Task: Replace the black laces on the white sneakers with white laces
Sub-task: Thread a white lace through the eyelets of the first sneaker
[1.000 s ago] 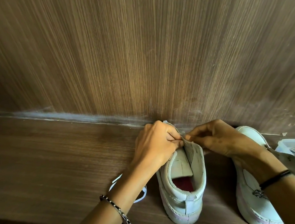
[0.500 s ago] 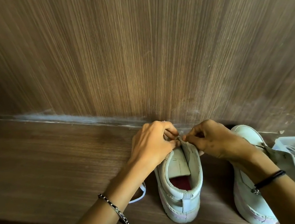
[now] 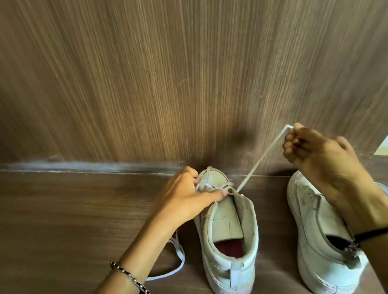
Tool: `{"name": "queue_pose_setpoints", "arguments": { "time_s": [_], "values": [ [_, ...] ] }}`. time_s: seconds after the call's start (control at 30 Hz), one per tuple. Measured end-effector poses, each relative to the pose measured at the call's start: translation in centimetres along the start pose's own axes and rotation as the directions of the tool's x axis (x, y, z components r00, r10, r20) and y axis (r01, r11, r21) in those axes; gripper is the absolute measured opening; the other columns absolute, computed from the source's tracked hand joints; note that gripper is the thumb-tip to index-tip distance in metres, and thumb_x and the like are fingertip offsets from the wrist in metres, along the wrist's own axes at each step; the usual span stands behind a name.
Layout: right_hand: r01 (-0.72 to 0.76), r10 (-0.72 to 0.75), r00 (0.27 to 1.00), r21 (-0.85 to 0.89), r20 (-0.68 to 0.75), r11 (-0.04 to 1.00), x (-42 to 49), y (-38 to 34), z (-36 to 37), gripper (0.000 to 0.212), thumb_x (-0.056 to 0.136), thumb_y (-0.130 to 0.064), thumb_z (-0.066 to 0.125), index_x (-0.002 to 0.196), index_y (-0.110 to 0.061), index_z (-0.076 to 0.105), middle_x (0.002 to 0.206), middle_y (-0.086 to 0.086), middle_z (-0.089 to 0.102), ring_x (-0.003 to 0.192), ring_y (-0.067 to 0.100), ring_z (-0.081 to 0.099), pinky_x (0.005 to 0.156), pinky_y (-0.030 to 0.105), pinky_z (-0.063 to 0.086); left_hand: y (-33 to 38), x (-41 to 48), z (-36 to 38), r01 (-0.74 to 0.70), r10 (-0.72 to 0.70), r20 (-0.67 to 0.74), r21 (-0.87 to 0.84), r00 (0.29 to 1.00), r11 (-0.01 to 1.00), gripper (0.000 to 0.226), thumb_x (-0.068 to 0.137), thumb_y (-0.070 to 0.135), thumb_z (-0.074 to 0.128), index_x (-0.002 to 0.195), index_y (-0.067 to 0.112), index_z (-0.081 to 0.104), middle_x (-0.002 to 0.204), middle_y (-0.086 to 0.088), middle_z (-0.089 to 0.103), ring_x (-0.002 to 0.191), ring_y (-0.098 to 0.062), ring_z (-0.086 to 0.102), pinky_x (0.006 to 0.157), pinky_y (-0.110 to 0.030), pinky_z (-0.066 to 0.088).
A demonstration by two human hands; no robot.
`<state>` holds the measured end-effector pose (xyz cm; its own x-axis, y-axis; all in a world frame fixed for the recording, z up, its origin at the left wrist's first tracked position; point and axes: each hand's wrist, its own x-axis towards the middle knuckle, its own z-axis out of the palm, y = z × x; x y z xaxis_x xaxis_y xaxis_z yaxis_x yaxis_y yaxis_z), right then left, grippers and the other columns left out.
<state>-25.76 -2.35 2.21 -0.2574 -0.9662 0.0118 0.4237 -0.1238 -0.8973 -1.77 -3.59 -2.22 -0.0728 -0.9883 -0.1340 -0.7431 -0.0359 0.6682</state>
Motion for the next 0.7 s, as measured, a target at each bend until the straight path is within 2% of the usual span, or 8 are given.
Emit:
{"name": "queue_pose_setpoints", "arguments": {
  "time_s": [0.13, 0.2, 0.3, 0.37, 0.43, 0.5, 0.57, 0.7],
  "values": [
    [-0.117, 0.087, 0.992, 0.412, 0.090, 0.904, -0.2, 0.1, 1.3, 0.019, 0.104, -0.013, 0.051, 0.087, -0.011, 0.060, 0.081, 0.001, 0.064, 0.085, 0.013, 0.073, 0.084, 0.045, 0.063, -0.3, 0.0, -0.2, -0.008, 0.007, -0.014, -0.040, 1.000, 0.999, 0.028, 0.102, 0.048, 0.051, 0.111, 0.025, 0.062, 0.098, 0.010, 0.062, 0.101, -0.013, 0.060, 0.092, -0.037, 0.051],
    [-0.135, 0.095, 0.990, 0.483, 0.106, 0.865, -0.2, 0.1, 1.9, 0.024, 0.106, -0.010, 0.045, 0.084, -0.010, 0.055, 0.080, 0.002, 0.058, 0.063, 0.005, 0.063, 0.064, 0.027, 0.062, -0.5, 0.0, -0.2, -0.015, 0.016, 0.004, -0.014, 1.000, 1.000, 0.026, 0.105, 0.045, 0.046, 0.100, 0.026, 0.064, 0.091, 0.007, 0.063, 0.093, -0.013, 0.061, 0.085, -0.035, 0.049],
    [-0.076, 0.076, 0.992, -0.008, 0.099, 0.997, -0.4, 0.6, 1.6, 0.025, 0.106, -0.013, 0.048, 0.083, -0.008, 0.056, 0.076, 0.004, 0.050, 0.047, 0.003, 0.037, 0.040, 0.015, 0.034, -0.5, 0.1, 0.0, -0.037, 0.039, 0.035, -0.034, 0.999, 0.999, 0.036, 0.102, 0.051, 0.049, 0.089, 0.023, 0.067, 0.087, 0.004, 0.067, 0.085, -0.013, 0.062, 0.083, -0.035, 0.050],
    [0.061, 0.008, 0.993, -0.565, 0.119, 0.823, -0.7, 1.5, 0.8, 0.029, 0.104, -0.020, 0.057, 0.079, -0.007, 0.064, 0.064, 0.001, 0.049, 0.050, 0.010, 0.039, 0.045, 0.024, 0.034, -0.3, 0.0, 0.2, -0.062, 0.066, 0.051, -0.074, 0.996, 0.995, 0.039, 0.101, 0.053, 0.052, 0.083, 0.022, 0.068, 0.078, 0.005, 0.066, 0.077, -0.012, 0.060, 0.072, -0.031, 0.047],
    [0.119, 0.033, 0.986, -0.833, 0.162, 0.540, -1.0, 2.4, 0.5, 0.026, 0.099, -0.027, 0.064, 0.077, -0.012, 0.069, 0.061, -0.004, 0.060, 0.056, 0.015, 0.053, 0.054, 0.032, 0.044, 0.1, -0.1, 0.5, -0.080, 0.087, 0.069, -0.090, 0.994, 0.993, 0.035, 0.102, 0.049, 0.053, 0.085, 0.023, 0.070, 0.079, 0.003, 0.067, 0.077, -0.014, 0.062, 0.069, -0.033, 0.046],
    [0.181, 0.113, 0.972, -0.960, 0.208, 0.212, -1.3, 2.9, 0.7, 0.019, 0.094, -0.033, 0.066, 0.084, -0.019, 0.073, 0.077, -0.006, 0.071, 0.076, 0.015, 0.066, 0.072, 0.035, 0.055, 0.2, 0.1, 0.8, -0.087, 0.094, 0.070, -0.094, 0.993, 0.992, 0.028, 0.103, 0.042, 0.053, 0.094, 0.026, 0.073, 0.091, 0.000, 0.073, 0.089, -0.016, 0.067, 0.080, -0.036, 0.052],
    [0.222, 0.215, 0.951, -0.975, 0.223, 0.031, -1.5, 3.2, 0.9, 0.024, 0.094, -0.034, 0.061, 0.081, -0.016, 0.070, 0.076, -0.007, 0.069, 0.075, 0.012, 0.064, 0.074, 0.037, 0.056, 0.2, 0.3, 0.9, -0.068, 0.080, 0.086, -0.130, 0.993, 0.989, 0.023, 0.103, 0.031, 0.052, 0.100, 0.027, 0.075, 0.103, 0.004, 0.073, 0.099, -0.012, 0.065, 0.083, -0.029, 0.050],
    [0.252, 0.351, 0.902, -0.967, 0.252, 0.048, -1.2, 2.8, 0.8, 0.030, 0.095, -0.026, 0.056, 0.072, -0.006, 0.061, 0.060, -0.005, 0.052, 0.059, 0.009, 0.047, 0.063, 0.035, 0.048, 0.1, 0.4, 0.6, -0.026, 0.063, 0.149, -0.241, 0.987, 0.970, 0.030, 0.103, 0.014, 0.049, 0.103, 0.026, 0.076, 0.109, 0.008, 0.070, 0.102, -0.004, 0.058, 0.076, -0.014, 0.038]
  ]
}}
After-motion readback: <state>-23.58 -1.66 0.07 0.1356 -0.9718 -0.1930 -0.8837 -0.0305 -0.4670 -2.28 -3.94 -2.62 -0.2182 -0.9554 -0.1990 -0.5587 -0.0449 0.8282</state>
